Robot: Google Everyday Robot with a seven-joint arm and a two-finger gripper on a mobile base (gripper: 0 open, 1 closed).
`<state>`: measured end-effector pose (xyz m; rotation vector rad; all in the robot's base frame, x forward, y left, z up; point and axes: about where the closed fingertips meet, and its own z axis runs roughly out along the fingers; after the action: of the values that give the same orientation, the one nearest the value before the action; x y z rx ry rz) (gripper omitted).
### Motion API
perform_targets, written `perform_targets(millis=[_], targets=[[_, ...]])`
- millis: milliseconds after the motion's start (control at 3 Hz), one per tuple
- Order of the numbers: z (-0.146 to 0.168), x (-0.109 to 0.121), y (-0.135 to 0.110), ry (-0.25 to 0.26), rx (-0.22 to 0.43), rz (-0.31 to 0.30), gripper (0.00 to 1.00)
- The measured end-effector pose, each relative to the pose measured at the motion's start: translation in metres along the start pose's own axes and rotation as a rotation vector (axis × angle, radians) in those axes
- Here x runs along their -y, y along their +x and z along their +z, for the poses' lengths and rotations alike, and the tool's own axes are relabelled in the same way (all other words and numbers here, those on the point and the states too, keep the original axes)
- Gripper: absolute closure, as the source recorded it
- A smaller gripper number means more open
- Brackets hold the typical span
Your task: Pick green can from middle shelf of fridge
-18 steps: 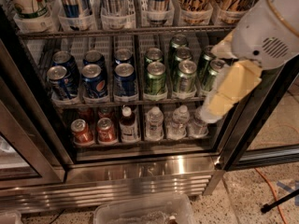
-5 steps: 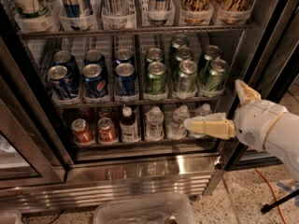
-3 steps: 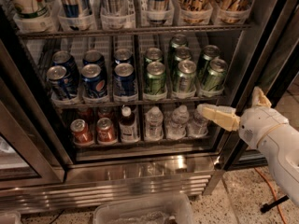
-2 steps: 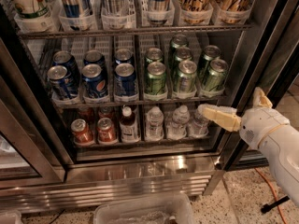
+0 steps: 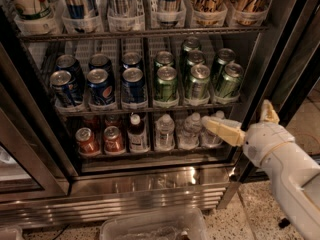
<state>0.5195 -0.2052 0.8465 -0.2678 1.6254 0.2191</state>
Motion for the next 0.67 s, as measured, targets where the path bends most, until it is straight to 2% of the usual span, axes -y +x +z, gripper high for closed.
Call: perform_targets(millis=[333, 667], targets=[[0.005, -0.036, 0.004, -0.037, 0.054, 0.006, 0.0], [0.011, -0.075, 0.011, -0.113, 0.08, -0.034, 0.0]])
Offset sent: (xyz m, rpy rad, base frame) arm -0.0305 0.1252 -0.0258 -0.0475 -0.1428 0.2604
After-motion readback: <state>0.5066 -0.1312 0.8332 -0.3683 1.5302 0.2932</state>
